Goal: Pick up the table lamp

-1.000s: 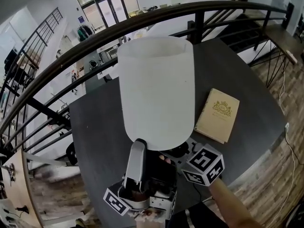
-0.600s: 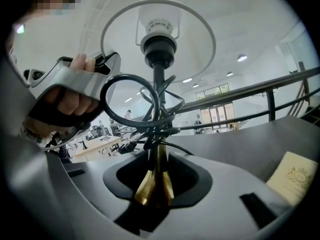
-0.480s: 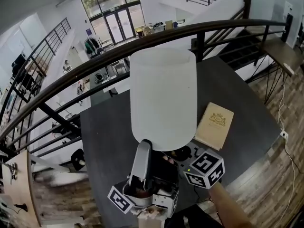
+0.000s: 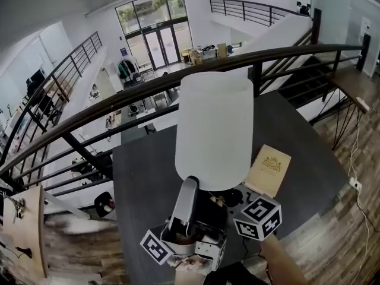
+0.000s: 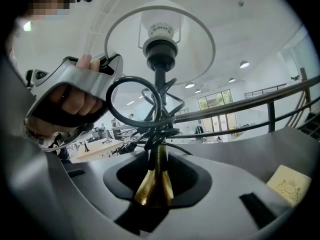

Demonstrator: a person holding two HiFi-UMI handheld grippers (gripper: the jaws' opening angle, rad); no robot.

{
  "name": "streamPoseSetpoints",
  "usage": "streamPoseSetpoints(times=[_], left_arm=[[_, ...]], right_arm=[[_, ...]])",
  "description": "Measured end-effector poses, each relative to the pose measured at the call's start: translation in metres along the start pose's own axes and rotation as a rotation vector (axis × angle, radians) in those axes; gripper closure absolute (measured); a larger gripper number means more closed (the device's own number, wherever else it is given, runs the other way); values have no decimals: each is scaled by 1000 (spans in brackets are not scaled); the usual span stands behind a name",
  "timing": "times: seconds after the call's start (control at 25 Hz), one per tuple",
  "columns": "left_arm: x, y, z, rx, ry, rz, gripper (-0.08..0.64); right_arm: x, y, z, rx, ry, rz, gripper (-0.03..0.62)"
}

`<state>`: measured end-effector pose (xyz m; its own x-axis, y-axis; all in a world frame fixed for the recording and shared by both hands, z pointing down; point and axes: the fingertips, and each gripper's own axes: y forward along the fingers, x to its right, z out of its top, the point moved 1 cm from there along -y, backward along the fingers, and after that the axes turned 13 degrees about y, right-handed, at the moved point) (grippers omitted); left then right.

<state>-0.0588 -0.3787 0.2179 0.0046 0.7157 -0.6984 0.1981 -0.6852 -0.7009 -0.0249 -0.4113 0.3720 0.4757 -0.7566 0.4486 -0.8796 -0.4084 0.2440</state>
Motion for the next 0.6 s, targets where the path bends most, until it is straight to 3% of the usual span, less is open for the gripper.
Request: streamPoseSetpoints(times=[0.6], left_arm=[[45, 42, -18, -1, 17, -37, 500]], right_arm=[[-17, -37, 53, 20, -37, 24, 454]])
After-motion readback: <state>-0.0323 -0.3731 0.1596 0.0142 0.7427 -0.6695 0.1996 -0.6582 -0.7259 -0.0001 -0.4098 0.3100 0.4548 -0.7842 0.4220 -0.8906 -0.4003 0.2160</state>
